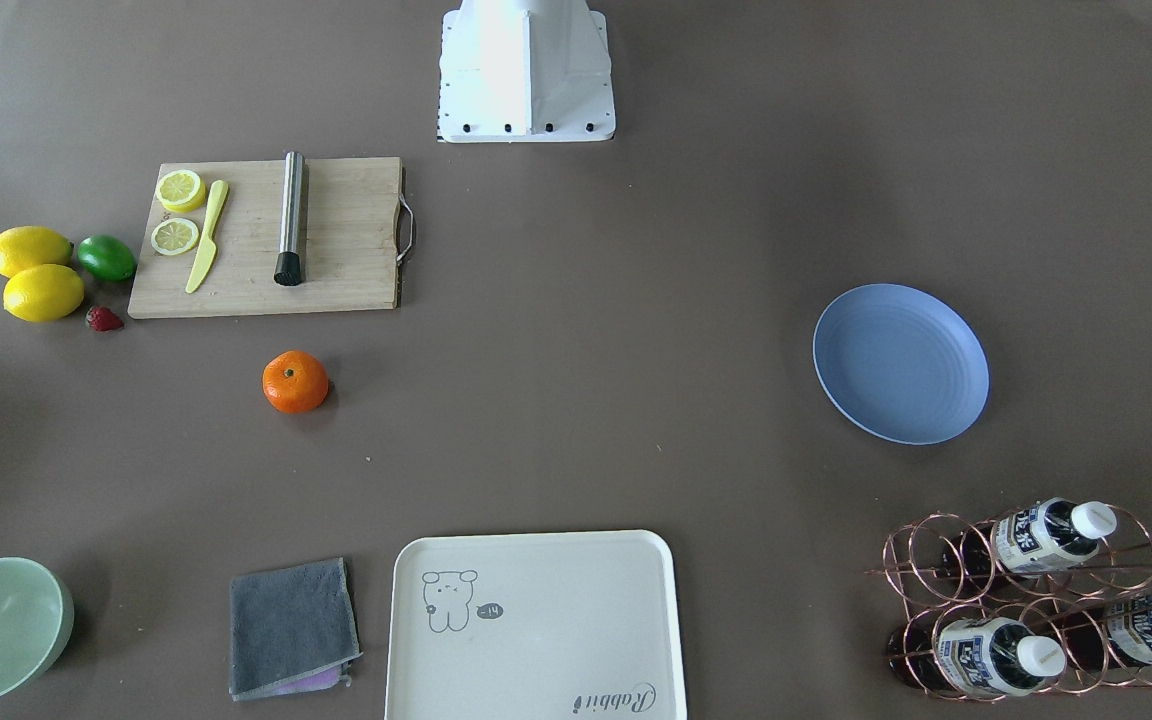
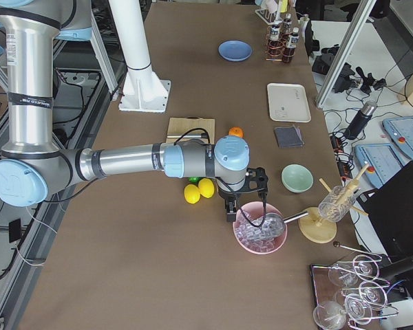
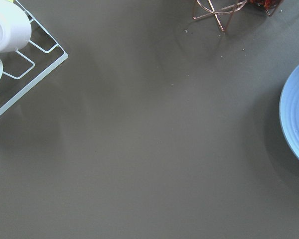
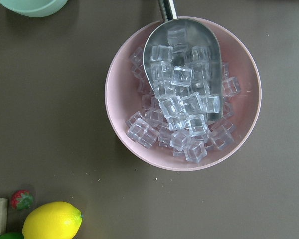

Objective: Pick orange to plate

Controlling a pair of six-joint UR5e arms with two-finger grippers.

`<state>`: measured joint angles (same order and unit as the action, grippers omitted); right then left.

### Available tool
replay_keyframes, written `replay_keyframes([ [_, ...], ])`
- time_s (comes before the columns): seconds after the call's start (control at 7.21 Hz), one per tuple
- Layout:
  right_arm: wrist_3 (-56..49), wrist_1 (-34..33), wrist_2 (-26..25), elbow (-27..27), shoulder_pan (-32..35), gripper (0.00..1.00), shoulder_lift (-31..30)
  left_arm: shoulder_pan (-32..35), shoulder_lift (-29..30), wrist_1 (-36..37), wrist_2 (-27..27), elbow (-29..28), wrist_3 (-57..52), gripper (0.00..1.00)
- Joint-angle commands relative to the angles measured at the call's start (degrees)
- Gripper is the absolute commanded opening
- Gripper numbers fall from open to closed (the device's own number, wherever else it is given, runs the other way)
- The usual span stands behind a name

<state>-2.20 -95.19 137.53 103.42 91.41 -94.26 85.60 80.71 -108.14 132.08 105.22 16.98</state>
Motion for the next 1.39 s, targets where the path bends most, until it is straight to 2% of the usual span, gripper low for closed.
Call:
replay_keyframes([
  [0.0, -0.09, 0.00, -0.07, 0.03, 0.00, 1.00, -0.05, -0.17, -2.55, -7.65, 0.10, -0.97, 2.92, 0.98],
  [0.28, -0.09, 0.00, -0.16, 1.34, 0.09, 1.00, -1.18, -0.26, -3.89, -10.78, 0.19, -1.42, 1.39, 0.98],
  [0.69, 0.00, 0.00, -0.25, 2.49, 0.09, 1.00, -1.98, -0.87, -0.30, -11.48, 1.41, -4.91, 1.48, 0.98],
  [0.97, 0.00, 0.00, -0.16, 2.49, 0.09, 1.00, -2.07, -0.87, -1.69, -19.10, 3.44, -6.33, 1.39, 0.98],
  [1.25, -0.09, 0.00, -0.16, 2.32, 0.00, 1.00, -1.81, -1.57, -0.91, -19.74, 3.00, -8.00, 1.22, 0.98],
])
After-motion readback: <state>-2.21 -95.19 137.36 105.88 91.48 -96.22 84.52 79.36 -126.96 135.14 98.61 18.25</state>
